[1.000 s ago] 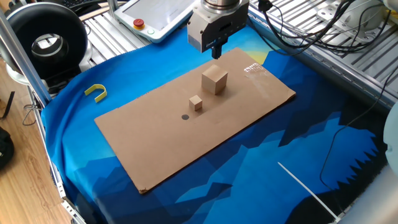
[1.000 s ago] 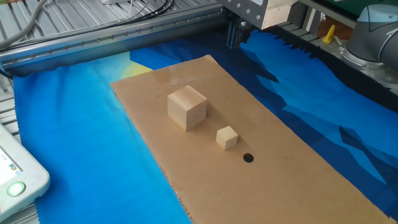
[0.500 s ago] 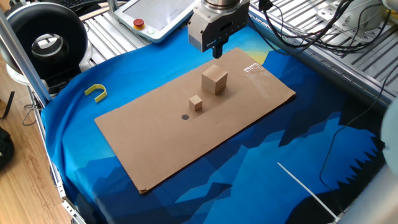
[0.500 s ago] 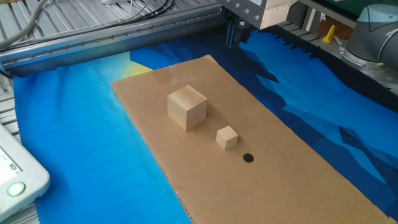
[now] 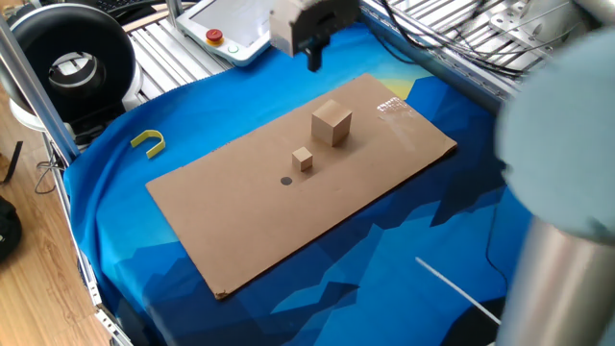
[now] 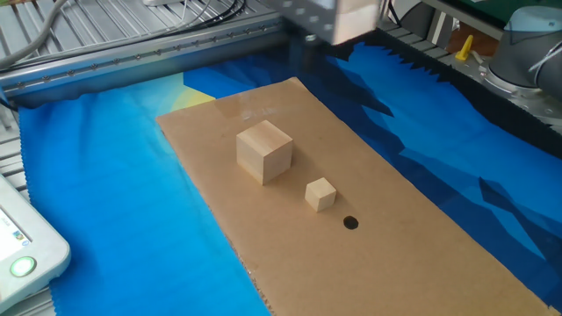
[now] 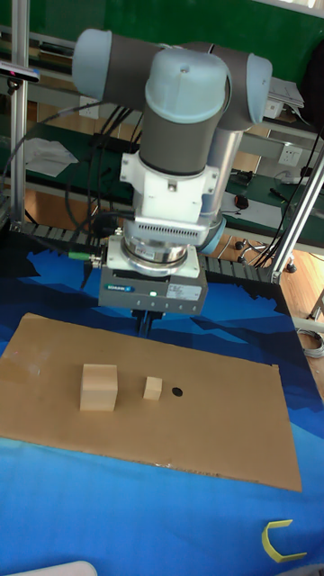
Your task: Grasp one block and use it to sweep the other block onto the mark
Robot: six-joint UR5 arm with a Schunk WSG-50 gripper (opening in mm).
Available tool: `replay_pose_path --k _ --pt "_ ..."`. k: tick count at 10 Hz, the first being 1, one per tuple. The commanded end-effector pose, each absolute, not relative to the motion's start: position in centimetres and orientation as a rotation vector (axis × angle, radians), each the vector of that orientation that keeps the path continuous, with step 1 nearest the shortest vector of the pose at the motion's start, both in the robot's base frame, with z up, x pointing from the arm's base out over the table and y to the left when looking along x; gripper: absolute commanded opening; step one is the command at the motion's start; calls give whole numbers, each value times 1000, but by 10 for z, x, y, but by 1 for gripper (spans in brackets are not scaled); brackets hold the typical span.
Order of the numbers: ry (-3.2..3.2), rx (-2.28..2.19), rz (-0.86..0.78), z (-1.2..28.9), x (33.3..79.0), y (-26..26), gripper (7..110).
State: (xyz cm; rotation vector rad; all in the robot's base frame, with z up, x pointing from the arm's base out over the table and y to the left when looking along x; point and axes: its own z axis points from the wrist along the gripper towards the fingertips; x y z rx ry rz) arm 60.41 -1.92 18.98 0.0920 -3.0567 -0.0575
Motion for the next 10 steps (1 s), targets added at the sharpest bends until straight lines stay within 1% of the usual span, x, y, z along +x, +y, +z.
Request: replay_pose_path --k 1,3,5,6,8,9,10 --pt "-3041 155 -116 185 636 -20 7" --pt "-3049 249 -138 177 627 -41 7" --pt "-3074 460 -155 168 621 -63 7" --pt "-3072 484 -179 170 618 -69 22" --pt "-3065 498 -166 173 616 -76 22" --pt "-3053 521 -177 172 613 -75 88" --pt "-3062 476 -178 172 615 -73 88"
